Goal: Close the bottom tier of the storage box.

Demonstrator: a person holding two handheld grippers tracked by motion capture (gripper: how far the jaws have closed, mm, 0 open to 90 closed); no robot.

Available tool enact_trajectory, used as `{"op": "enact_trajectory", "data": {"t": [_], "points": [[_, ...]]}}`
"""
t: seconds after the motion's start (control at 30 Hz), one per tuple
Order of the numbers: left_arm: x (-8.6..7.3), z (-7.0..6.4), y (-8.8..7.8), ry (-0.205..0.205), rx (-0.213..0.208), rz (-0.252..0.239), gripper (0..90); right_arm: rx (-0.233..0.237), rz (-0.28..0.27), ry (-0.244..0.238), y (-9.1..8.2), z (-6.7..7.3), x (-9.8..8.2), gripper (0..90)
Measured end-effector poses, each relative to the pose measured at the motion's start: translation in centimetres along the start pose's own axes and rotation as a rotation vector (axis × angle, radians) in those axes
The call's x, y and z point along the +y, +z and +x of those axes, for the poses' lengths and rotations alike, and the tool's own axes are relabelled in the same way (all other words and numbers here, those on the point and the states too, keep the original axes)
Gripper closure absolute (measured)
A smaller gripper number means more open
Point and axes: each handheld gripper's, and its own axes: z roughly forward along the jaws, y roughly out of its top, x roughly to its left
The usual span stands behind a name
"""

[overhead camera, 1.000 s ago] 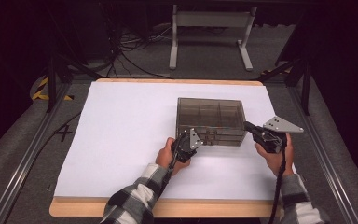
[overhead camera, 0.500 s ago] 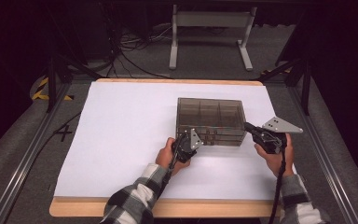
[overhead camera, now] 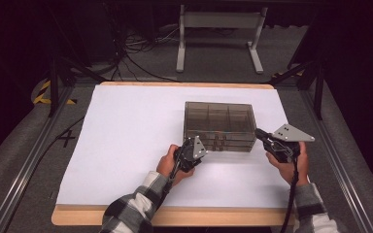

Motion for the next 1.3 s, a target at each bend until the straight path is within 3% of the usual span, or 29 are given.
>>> {"op": "enact_trajectory", "data": {"t": [0.37, 0.9, 1.13, 1.3], "points": [[-0.6, 0.7, -2.6, 0.005, 0.015, -0.026, 80.2, 0.025, 0.01, -0.054, -1.0, 1.0, -0.2, 85.2], [-2.9, 1.0, -5.9, 0.01, 0.04, -0.035, 64.6, 0.073, 0.057, -0.115, -2.6, 2.1, -1.5, 77.3], [-3.8, 1.2, -6.8, 0.019, 0.063, -0.023, 57.7, 0.068, 0.087, -0.123, -2.8, 2.4, -2.2, 67.2], [-4.3, 1.4, -7.3, 0.013, 0.077, -0.033, 47.4, 0.07, 0.085, -0.115, -3.0, 2.4, -2.7, 59.4]]}}
